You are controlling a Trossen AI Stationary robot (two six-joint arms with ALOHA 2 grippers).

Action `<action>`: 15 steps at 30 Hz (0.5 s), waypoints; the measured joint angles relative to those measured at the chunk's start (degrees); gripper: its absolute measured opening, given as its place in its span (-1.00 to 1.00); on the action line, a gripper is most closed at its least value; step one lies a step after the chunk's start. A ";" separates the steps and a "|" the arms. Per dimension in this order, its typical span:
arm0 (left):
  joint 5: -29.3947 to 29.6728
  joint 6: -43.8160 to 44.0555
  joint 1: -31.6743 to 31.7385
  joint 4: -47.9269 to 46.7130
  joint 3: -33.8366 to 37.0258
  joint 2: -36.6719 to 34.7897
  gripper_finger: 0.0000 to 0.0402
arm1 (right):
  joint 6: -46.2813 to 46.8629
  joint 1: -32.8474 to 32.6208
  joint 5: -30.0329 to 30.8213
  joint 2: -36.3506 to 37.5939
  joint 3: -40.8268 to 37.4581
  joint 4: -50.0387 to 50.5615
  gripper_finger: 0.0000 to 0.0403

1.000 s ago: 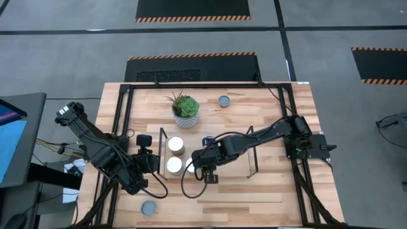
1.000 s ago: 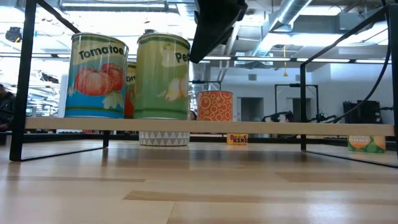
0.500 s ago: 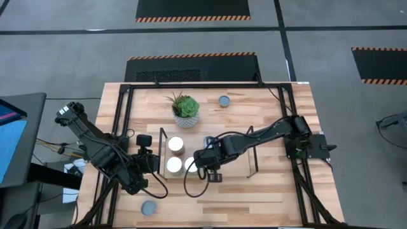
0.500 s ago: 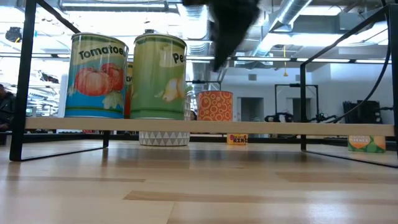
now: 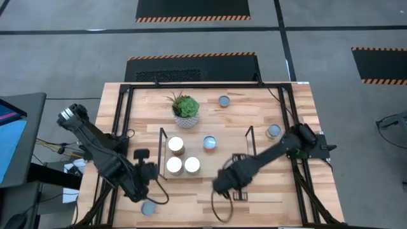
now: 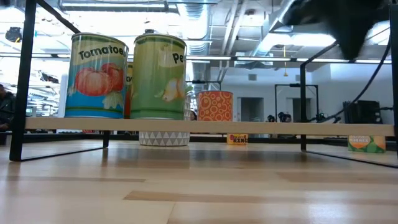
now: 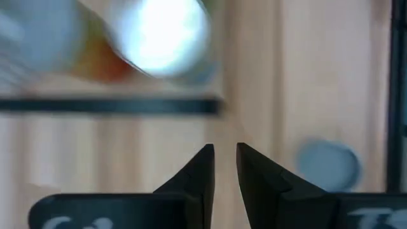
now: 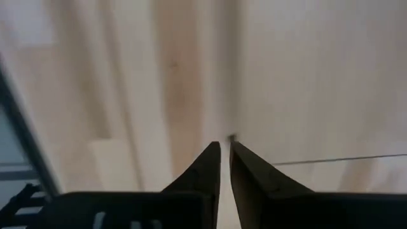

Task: Pick and place cans onto a shelf
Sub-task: Put the canned salmon on the shelf

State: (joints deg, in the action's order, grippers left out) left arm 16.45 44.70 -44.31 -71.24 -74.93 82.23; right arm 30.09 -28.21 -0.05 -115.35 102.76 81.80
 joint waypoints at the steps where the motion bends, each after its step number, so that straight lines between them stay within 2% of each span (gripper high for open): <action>1: -2.07 1.60 -0.50 1.46 1.46 0.38 -0.72 | 0.81 -1.32 -0.02 0.00 0.00 -0.02 -0.70; 5: -11.27 6.50 -2.10 11.38 7.20 1.96 -0.72 | 5.25 -6.22 1.19 0.00 0.00 0.07 -0.70; 7: -14.04 9.40 -2.73 17.35 9.36 2.71 -0.72 | 8.77 -8.04 2.66 0.00 0.00 0.54 -0.70; 10: -14.29 11.98 -3.77 24.89 11.23 4.22 -0.72 | 13.39 -9.97 4.21 0.00 0.00 0.93 -0.70; 15: -14.64 8.39 -4.55 25.21 11.34 7.18 -0.71 | 16.43 -11.15 6.97 0.00 0.00 1.57 -0.70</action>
State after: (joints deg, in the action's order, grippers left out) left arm 1.81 53.08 -48.86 -46.03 -63.59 89.41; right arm 46.52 -39.35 6.91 -115.35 102.76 83.37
